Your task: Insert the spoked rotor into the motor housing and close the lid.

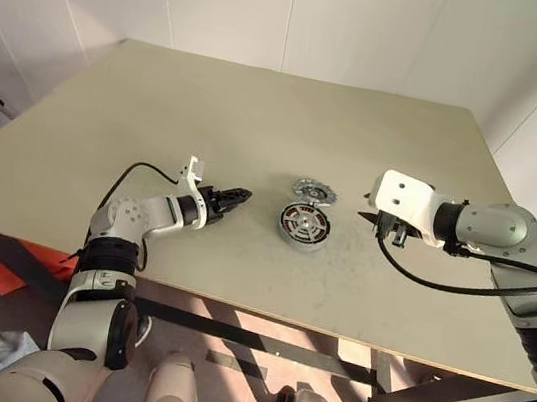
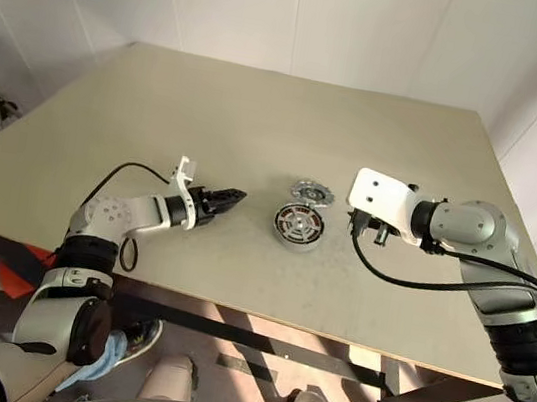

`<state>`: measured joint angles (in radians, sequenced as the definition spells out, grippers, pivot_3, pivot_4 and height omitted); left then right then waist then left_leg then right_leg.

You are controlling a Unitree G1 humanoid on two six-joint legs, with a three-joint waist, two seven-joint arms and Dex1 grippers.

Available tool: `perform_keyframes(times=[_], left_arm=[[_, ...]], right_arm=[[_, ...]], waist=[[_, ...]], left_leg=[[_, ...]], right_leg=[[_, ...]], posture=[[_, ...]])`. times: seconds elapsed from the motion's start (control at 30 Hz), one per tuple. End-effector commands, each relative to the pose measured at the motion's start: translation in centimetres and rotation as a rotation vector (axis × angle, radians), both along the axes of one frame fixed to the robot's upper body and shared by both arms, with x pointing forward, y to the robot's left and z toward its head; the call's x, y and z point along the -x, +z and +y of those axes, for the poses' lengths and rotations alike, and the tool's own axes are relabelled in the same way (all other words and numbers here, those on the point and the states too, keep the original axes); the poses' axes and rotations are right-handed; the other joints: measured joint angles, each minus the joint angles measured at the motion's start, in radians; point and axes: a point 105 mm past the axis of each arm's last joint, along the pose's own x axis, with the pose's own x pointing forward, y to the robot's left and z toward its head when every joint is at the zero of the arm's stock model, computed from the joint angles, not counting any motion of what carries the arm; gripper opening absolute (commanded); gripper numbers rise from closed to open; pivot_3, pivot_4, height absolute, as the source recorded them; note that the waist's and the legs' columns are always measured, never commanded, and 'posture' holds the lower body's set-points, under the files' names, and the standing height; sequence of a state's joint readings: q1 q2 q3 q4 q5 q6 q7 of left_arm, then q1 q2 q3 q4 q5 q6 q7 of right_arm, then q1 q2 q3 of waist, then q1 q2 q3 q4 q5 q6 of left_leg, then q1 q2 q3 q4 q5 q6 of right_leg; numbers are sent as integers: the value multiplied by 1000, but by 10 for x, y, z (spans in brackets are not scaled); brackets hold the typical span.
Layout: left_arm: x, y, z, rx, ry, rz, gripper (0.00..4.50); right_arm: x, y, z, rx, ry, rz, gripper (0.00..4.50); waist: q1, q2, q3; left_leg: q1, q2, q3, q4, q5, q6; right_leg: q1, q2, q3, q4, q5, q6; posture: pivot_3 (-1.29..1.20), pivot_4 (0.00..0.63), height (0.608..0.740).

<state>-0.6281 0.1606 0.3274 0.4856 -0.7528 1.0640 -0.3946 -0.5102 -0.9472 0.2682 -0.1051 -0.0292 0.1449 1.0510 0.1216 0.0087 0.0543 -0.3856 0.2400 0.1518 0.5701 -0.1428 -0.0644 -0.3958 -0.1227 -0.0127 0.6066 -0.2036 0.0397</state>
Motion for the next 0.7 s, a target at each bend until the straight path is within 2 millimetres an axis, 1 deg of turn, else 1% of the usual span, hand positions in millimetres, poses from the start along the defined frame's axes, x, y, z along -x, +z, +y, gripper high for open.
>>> perform_keyframes(times=[0.03,0.13,0.17,0.23,0.4,0.57,0.7], left_arm=[[-7,15,1,5,5,-62,2366],[-6,15,5,5,18,-68,2366],[-5,16,7,7,26,-73,2366],[-5,17,9,10,39,-78,2366],[1,11,11,12,54,-69,2366],[5,10,8,13,55,-64,2366],[7,9,7,11,52,-62,2366]], right_arm=[[6,-1,18,55,158,17,1554],[14,-17,24,77,229,93,1554],[14,-24,24,100,244,106,1554],[14,-31,24,121,265,121,1554],[13,-33,33,104,308,149,1554],[-2,-39,34,118,285,136,1554],[-6,-43,39,93,281,158,1554]], waist=[[0,0,0],[2,0,0],[3,0,0],[2,0,0],[-1,0,0],[-2,0,0],[-2,0,0]], left_leg=[[-1,0,0,1,-1,1],[-3,0,0,2,-2,4],[-4,0,0,2,-3,4],[-5,0,0,4,-3,5],[-5,0,0,6,-3,6],[-5,0,0,8,-3,6],[-6,0,0,8,-3,6]], right_leg=[[0,0,0,0,1,-2],[-1,0,0,0,1,-2],[-1,-1,-1,0,1,-2],[-1,-1,-1,0,1,-2],[-1,-1,-1,1,1,-3],[-1,-1,-1,2,2,-3],[-1,-1,-1,1,2,-4]], posture=[[0,0,740],[0,0,740],[0,0,740],[0,0,740],[0,0,740],[0,0,740],[0,0,740]])
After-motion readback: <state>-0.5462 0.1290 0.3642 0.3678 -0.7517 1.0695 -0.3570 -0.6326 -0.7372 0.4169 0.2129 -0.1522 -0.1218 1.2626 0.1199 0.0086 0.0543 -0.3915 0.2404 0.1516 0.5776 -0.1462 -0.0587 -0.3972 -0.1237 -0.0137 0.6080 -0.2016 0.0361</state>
